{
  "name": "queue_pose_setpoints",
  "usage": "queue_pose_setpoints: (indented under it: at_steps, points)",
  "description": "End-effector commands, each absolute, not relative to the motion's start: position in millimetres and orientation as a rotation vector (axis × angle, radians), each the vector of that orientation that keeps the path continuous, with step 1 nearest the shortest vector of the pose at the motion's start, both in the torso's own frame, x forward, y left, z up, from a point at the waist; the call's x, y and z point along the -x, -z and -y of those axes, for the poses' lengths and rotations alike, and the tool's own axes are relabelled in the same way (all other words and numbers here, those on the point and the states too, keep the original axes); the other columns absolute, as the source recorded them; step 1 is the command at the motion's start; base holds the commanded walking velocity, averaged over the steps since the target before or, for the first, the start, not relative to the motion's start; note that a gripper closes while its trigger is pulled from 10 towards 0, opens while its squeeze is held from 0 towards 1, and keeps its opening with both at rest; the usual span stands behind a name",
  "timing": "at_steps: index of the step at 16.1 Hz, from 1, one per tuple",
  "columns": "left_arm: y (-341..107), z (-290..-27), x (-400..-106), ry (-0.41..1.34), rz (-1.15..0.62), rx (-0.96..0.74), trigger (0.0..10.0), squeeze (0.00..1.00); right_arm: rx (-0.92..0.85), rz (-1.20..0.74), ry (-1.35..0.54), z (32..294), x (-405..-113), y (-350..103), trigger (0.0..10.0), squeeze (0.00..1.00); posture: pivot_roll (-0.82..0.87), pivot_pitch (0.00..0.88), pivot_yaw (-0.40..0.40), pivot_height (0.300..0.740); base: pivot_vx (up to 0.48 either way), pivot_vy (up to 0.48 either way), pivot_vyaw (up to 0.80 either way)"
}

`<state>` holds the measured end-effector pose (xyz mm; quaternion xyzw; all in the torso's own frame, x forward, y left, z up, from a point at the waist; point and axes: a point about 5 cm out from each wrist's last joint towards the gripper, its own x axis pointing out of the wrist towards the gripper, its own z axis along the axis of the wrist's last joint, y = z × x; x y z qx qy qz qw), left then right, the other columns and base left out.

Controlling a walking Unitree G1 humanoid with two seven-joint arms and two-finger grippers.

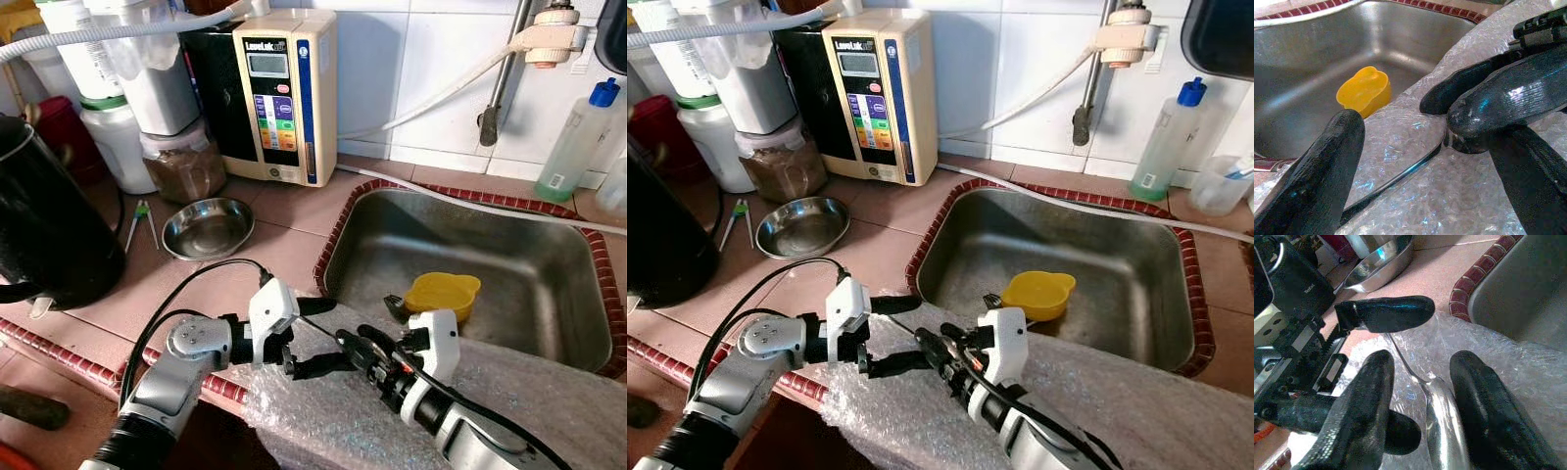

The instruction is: Kitchen organization

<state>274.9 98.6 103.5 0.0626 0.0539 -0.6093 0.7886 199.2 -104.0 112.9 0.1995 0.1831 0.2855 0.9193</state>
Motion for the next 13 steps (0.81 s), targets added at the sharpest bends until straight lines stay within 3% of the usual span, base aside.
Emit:
queue_pose_setpoints:
  at_steps: [1, 4, 13]
  points:
    - [-119.3, -101.6, -283.5, 1.286, -0.039, -0.154, 10.0, 0.0, -0.418, -0.478, -0.588, 103.4, -191.1, -99.0, 0.0, 0.0, -0.12, 0.005, 0.089, 0.74, 0.0, 0.0, 0.0]
    - [-120.1, -103.6, -285.8, 1.288, -0.043, -0.16, 10.0, 0.0, -0.403, -0.468, -0.544, 107.3, -193.2, -97.6, 0.0, 0.0, -0.11, 0.002, 0.105, 0.74, 0.0, 0.0, 0.0]
    - [-122.0, -105.0, -294.0, 1.252, -0.03, -0.162, 10.0, 0.0, -0.384, -0.056, -0.277, 150.4, -217.9, -140.3, 0.0, 0.0, -0.12, 0.0, 0.114, 0.74, 0.0, 0.0, 0.0]
